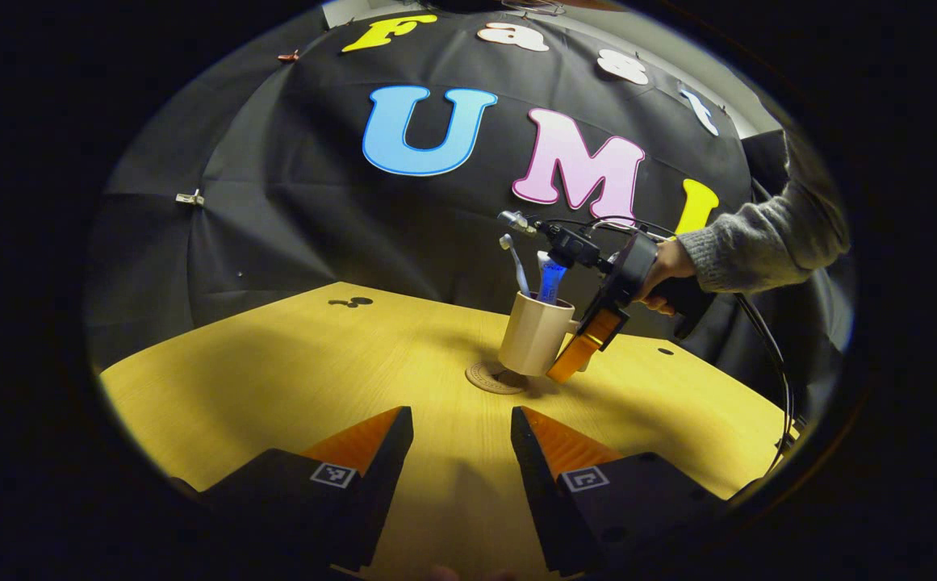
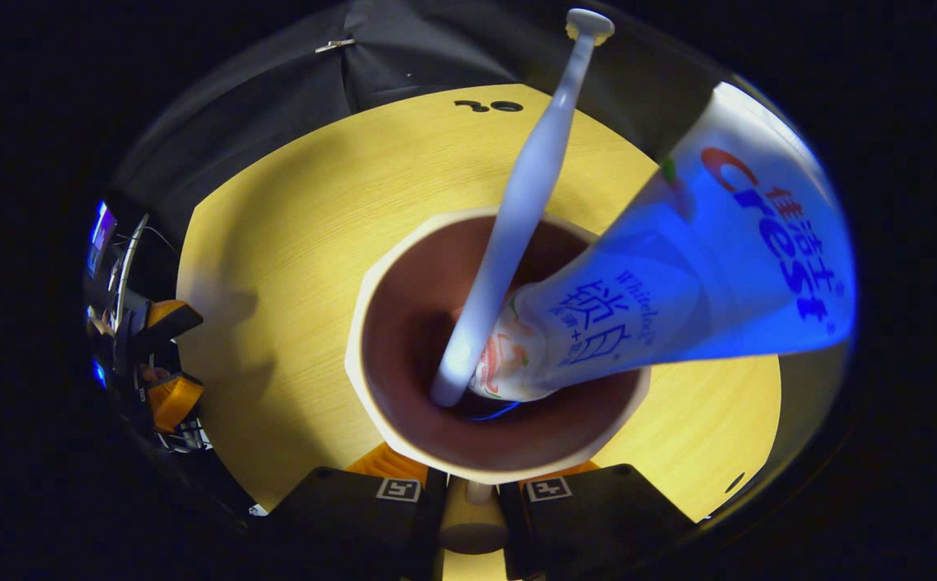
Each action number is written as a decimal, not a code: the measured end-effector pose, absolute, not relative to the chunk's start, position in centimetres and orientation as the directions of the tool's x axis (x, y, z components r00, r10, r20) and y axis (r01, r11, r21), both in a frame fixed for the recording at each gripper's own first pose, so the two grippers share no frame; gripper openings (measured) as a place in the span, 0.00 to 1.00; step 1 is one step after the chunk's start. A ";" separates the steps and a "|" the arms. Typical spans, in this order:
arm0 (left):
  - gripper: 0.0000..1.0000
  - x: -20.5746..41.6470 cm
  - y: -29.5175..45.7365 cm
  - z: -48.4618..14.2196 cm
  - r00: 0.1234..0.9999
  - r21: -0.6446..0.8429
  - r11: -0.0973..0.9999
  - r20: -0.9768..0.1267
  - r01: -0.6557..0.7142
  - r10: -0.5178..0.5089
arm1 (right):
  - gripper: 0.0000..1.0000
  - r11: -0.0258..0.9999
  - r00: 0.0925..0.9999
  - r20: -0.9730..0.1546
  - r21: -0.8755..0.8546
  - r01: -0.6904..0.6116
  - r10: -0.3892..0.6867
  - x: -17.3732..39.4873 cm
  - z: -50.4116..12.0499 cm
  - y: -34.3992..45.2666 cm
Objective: Put the toothbrush and toothpaste on the desktop into the cup, then pick up the cup and place it on the coaster on the desktop.
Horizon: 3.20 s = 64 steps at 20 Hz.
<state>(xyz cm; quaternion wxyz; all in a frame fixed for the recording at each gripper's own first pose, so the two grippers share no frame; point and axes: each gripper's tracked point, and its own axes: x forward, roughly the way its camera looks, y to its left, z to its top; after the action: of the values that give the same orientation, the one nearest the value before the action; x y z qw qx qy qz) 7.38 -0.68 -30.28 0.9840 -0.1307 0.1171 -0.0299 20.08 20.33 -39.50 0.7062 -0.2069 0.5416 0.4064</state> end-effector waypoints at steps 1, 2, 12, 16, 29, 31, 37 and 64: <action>0.77 7.2 -0.4 -30.3 0.971 -0.264 0.964 -0.222 0.023 -0.084 | 0.27 0.581 0.079 -0.933 0.152 -0.799 0.352 20.1 -39.6 20.8; 0.77 7.1 -0.1 -30.3 0.971 -0.267 0.964 -0.223 0.018 -0.080 | 0.32 0.578 0.073 -0.933 0.156 -0.801 0.352 20.2 -39.7 21.3; 0.77 6.6 1.6 -31.2 0.971 -0.280 0.960 -0.232 -0.009 -0.059 | 0.32 0.564 0.037 -0.954 0.146 -0.813 0.299 20.2 -41.2 21.8; 0.77 6.5 1.7 -31.0 0.970 -0.283 0.959 -0.234 -0.009 -0.060 | 0.27 0.565 0.036 -0.957 0.139 -0.813 0.287 20.2 -41.4 21.8; 0.77 6.2 1.2 -30.1 0.971 -0.274 0.962 -0.232 0.000 -0.066 | 0.58 0.595 0.128 -0.934 0.103 -0.797 0.334 20.9 -36.9 20.6; 0.77 6.2 0.8 -29.1 0.971 -0.269 0.963 -0.227 0.004 -0.068 | 0.58 0.608 0.152 -0.924 0.102 -0.787 0.351 21.1 -35.6 20.4; 0.77 5.6 0.4 -25.0 0.968 -0.260 0.966 -0.236 0.016 -0.080 | 0.57 0.661 0.215 -0.879 0.140 -0.737 0.426 20.1 -29.4 19.0; 0.77 5.0 -4.4 5.9 0.972 -0.137 0.962 0.006 0.235 -0.237 | 0.56 0.772 0.774 -0.093 0.209 -0.600 0.627 9.6 6.4 13.2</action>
<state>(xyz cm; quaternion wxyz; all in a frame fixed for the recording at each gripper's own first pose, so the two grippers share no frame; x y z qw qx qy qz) 4.97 -4.38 5.91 0.9905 -0.0686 0.0055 -0.1192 9.61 13.17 6.38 0.9380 0.0839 0.0790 0.3270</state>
